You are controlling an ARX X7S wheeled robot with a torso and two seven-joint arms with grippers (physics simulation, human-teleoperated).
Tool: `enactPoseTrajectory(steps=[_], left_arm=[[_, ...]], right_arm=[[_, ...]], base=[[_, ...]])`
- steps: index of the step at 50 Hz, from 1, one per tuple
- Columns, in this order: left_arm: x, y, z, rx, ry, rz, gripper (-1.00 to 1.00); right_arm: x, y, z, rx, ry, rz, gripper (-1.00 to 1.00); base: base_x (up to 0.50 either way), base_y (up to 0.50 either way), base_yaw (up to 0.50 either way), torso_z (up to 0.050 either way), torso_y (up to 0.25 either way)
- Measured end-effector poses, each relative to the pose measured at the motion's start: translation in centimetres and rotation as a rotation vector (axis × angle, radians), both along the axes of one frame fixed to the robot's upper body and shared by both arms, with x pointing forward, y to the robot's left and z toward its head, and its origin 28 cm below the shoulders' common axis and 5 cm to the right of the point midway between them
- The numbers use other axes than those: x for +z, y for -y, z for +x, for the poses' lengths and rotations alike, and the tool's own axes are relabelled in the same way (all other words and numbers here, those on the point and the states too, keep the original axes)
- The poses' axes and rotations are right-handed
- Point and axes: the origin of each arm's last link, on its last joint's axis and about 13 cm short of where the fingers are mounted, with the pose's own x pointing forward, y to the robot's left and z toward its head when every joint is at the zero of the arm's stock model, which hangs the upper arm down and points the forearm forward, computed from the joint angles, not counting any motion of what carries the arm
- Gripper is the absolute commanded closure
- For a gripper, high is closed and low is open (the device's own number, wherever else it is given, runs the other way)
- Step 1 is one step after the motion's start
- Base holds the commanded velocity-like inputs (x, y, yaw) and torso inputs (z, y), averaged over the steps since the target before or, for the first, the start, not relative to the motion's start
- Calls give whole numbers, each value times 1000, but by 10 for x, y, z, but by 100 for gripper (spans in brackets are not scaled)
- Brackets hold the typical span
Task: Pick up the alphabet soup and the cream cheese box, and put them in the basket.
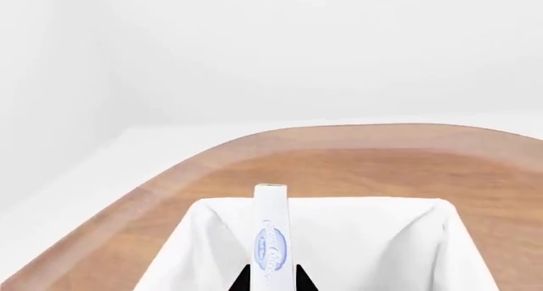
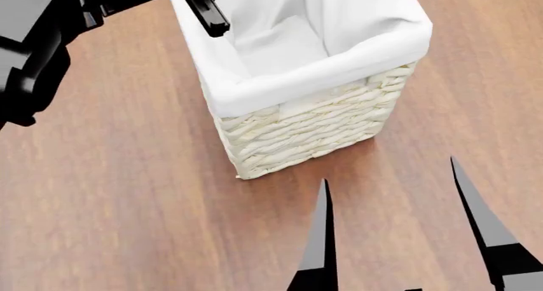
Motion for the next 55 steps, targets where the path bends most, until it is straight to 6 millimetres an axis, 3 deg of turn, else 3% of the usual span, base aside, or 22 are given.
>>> enactPoseTrajectory(steps=[35,36,55], left_arm=[[-22,1,2,3,-43,16,100],[-22,1,3,4,-44,16,-100],[-19,-1,2,6,-60,-61,-100]], right_arm=[[-2,-2,-1,9,-18,2,-100],[-2,-2,-2,10,-18,1,-100],[-2,-3,-1,14,-24,-1,-100]], base=[[0,0,0,0,1],[0,0,0,0,0],[0,0,0,0,0]])
